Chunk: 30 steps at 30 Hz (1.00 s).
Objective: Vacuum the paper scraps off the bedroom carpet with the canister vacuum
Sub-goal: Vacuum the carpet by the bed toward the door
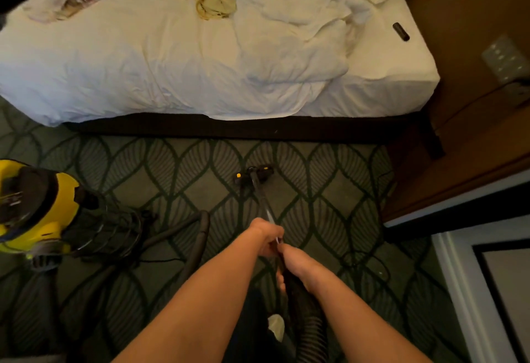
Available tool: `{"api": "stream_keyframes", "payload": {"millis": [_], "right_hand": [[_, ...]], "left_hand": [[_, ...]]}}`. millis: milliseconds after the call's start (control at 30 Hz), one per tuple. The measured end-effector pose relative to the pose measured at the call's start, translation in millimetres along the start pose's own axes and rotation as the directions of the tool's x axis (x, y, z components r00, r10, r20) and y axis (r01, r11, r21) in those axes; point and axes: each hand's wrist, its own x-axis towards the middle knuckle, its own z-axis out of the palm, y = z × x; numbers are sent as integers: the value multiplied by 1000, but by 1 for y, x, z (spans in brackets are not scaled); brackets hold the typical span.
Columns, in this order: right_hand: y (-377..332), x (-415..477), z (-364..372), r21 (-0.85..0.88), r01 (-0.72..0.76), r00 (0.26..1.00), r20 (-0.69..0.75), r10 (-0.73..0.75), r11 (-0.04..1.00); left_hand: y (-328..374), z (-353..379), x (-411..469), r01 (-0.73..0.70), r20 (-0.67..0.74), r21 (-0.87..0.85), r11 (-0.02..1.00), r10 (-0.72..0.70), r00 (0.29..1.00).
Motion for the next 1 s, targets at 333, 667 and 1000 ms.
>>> {"api": "stream_keyframes", "payload": {"millis": [333,667,1000], "right_hand": [[-84,15,24,-204,12,992,127,15,979],[-251,83,59,-520,139,974,225,-23,843],[-369,144,46,-601,73,979,197,59,796]], "left_hand": [[47,-65,18,44,-98,-177,983,-62,993],[142,-159,117,45,-224,-288,957,-113,968],[235,-189,190,146,-190,-365,919,-227,955]]}}
